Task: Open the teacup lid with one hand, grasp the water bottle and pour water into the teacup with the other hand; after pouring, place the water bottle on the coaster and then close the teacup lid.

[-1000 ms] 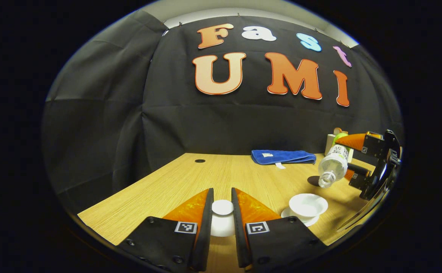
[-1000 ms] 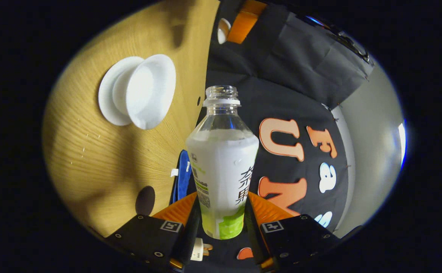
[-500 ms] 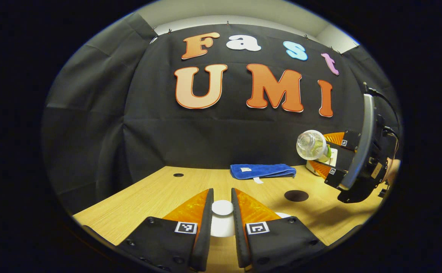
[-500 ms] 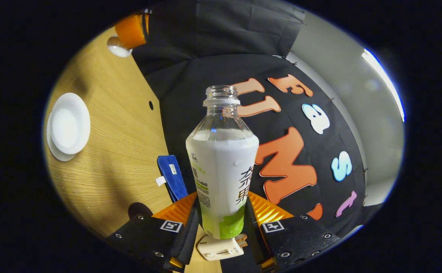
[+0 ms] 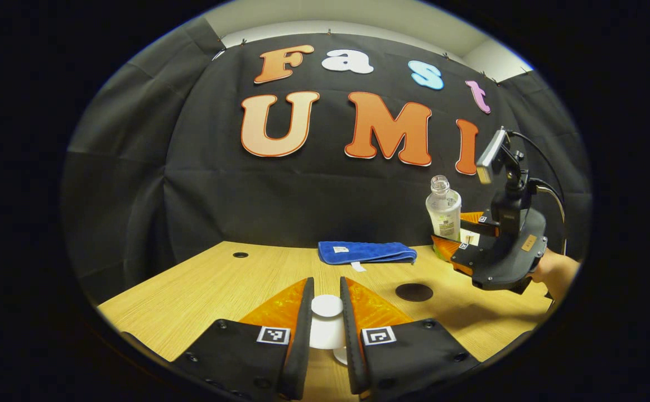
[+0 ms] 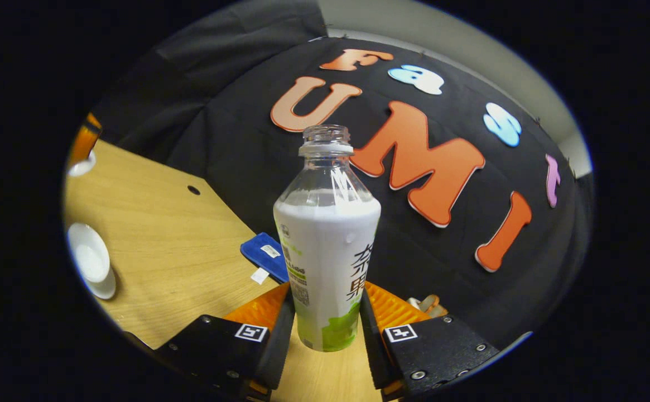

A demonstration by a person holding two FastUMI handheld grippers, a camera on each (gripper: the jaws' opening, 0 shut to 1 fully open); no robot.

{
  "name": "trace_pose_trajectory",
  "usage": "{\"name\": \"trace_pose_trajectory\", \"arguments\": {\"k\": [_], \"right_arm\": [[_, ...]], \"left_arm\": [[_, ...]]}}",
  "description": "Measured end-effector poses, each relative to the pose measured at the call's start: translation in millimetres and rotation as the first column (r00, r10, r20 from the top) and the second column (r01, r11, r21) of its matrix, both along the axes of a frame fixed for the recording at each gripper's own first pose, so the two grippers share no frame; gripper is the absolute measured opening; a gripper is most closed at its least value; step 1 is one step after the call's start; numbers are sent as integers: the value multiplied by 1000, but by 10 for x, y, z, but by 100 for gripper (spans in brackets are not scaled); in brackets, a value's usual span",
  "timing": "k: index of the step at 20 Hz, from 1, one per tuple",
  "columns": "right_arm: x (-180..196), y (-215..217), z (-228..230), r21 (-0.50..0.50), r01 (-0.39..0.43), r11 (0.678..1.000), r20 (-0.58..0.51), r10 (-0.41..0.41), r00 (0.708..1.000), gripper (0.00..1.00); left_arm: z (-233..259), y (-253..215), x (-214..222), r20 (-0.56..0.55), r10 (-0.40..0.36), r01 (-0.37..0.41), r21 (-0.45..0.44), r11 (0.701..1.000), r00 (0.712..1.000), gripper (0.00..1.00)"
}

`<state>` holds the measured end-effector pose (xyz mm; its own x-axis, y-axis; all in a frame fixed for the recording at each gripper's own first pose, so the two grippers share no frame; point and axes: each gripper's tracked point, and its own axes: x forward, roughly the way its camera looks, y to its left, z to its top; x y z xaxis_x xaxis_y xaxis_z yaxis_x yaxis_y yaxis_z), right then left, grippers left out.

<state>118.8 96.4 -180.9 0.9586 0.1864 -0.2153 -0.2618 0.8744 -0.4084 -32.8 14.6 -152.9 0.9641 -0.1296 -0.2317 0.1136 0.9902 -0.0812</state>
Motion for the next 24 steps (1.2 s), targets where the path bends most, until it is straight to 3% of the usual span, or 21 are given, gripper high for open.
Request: {"name": "trace_pose_trajectory", "arguments": {"k": [3,6,10,24], "right_arm": [[88,-45,-143,167,42,985,-99,-26,995,62],[139,-39,-253,301,59,952,-190,-1,982,62],[193,24,-476,418,90,904,-294,41,955,62],[150,192,-1045,417,111,902,-408,76,910,62]], "left_arm": [[1,-63,19,-2,-6,6,-11,1000,1000,33],[-23,-110,33,-9,-12,12,-24,1000,1000,33],[-50,-163,36,-20,-20,20,-31,999,1000,33],[-292,-294,93,-86,-50,47,-42,998,995,33]]}}
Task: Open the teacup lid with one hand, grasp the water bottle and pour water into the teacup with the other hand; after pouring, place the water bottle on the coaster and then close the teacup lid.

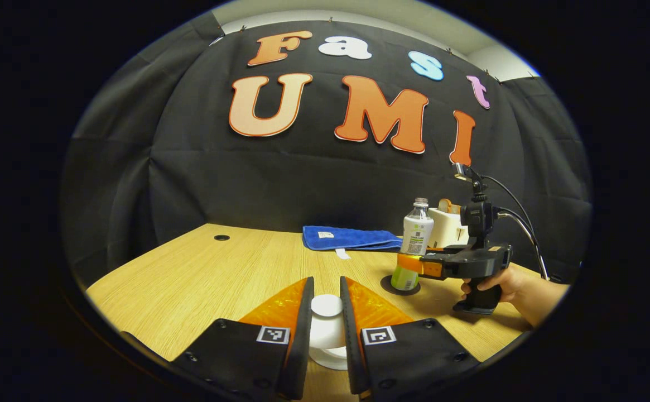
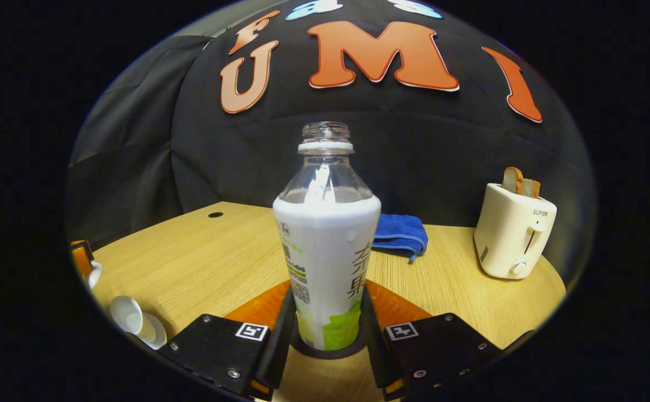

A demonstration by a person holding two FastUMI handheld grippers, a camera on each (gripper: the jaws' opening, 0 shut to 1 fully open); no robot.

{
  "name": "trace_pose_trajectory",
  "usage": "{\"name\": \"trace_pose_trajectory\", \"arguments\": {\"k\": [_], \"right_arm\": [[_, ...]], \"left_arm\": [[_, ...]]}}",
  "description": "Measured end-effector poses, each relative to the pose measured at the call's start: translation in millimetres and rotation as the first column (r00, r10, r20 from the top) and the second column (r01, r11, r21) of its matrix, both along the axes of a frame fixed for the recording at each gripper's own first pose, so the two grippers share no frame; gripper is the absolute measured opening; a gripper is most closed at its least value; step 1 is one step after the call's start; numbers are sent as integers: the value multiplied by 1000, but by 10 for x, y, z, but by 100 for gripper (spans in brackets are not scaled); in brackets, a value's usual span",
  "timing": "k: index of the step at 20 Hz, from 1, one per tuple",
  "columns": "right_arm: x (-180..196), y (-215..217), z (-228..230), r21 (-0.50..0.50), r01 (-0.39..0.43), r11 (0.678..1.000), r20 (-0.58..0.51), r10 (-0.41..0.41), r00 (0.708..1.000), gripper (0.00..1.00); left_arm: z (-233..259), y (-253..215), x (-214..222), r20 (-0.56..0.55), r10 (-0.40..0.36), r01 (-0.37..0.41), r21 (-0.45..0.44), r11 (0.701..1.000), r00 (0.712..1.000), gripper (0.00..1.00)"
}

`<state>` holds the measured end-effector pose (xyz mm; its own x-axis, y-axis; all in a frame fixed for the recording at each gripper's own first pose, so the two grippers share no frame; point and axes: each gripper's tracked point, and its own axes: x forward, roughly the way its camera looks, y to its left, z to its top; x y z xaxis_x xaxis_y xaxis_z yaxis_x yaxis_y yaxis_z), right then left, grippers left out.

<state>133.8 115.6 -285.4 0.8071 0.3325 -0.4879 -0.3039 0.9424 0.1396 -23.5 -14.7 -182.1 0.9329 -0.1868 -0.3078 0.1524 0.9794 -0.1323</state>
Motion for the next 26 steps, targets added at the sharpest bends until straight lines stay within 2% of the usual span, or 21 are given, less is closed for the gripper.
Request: {"name": "trace_pose_trajectory", "arguments": {"k": [5,7,10,12,21,26], "right_arm": [[-28,-22,29,7,6,1000,-12,-6,1000,67],[-34,-3,103,28,-1,1000,-4,1,1000,76],[-88,-42,226,8,-10,1000,33,10,999,93],[-163,-54,304,4,-22,1000,51,21,998,97],[-461,-237,610,48,-6,999,106,1,994,98],[-588,-347,667,61,5,998,115,-12,993,97]], "left_arm": [[-48,-129,18,-8,-26,26,-2,1000,1000,33],[-104,-193,22,-14,-38,38,2,999,999,33],[-206,-294,3,-38,-57,56,-13,998,998,33],[-260,-320,1,-48,-59,58,-13,998,997,33],[-506,-366,-48,-81,-66,72,71,995,995,33],[-538,-411,-31,-86,-64,72,86,994,994,32]]}}
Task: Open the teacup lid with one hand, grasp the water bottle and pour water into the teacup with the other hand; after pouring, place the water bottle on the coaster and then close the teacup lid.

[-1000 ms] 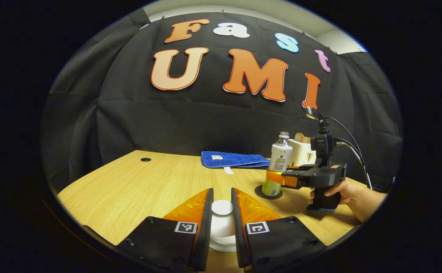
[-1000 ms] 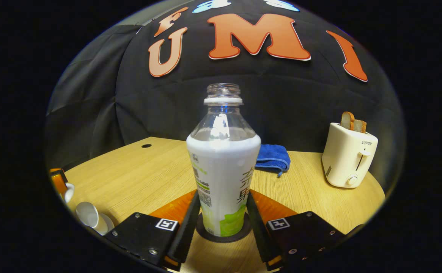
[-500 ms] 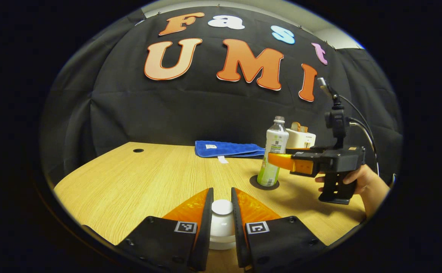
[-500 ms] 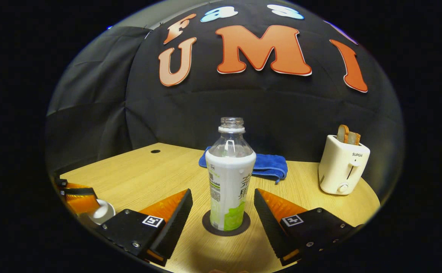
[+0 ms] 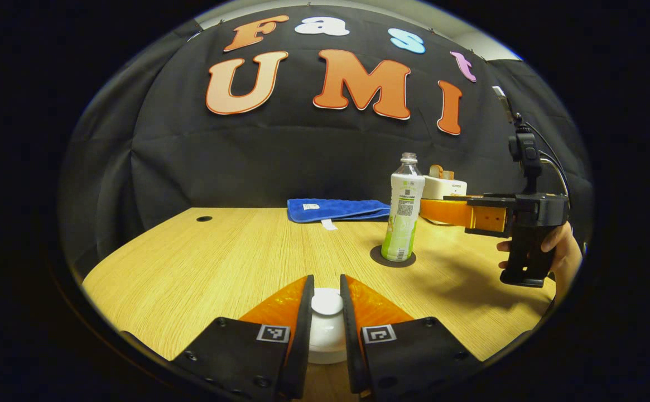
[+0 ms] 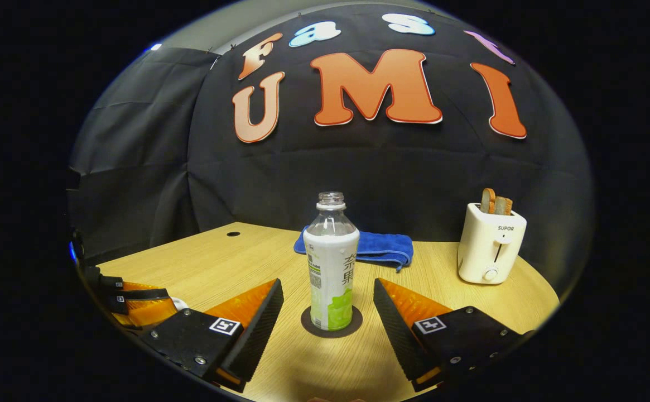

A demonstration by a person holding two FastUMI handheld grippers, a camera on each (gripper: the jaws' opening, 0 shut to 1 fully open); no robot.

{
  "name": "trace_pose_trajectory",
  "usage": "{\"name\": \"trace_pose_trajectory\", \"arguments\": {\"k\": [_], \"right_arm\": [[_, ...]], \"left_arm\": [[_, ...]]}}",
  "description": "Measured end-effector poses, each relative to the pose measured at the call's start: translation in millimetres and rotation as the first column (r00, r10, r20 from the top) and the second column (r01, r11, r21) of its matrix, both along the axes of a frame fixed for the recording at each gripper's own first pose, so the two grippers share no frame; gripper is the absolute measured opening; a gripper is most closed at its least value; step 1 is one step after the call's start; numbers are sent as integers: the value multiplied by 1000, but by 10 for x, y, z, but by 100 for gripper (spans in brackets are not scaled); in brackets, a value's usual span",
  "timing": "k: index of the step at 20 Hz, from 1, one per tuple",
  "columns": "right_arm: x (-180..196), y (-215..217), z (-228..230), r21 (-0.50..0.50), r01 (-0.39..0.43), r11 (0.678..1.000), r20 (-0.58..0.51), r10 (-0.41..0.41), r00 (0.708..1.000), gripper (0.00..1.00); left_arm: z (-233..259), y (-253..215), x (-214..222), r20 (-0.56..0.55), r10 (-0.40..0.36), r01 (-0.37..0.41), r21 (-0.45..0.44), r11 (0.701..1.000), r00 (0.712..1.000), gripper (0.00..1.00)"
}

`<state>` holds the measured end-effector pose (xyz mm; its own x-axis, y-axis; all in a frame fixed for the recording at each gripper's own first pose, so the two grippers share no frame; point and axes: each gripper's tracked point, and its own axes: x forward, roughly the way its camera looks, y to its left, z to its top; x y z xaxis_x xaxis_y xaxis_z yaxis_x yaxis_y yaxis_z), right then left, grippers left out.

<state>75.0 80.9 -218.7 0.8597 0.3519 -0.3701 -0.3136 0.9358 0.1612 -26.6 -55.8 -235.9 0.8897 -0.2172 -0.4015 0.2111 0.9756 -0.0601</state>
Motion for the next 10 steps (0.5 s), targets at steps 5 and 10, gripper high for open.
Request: {"name": "trace_pose_trajectory", "arguments": {"k": [5,10], "right_arm": [[-101,-141,73,9,19,1000,7,-19,1000,98],[-257,-293,318,14,43,999,53,-43,998,97]], "left_arm": [[43,58,-7,3,19,-20,38,999,1000,47],[409,72,52,96,40,-43,31,999,995,72]]}}
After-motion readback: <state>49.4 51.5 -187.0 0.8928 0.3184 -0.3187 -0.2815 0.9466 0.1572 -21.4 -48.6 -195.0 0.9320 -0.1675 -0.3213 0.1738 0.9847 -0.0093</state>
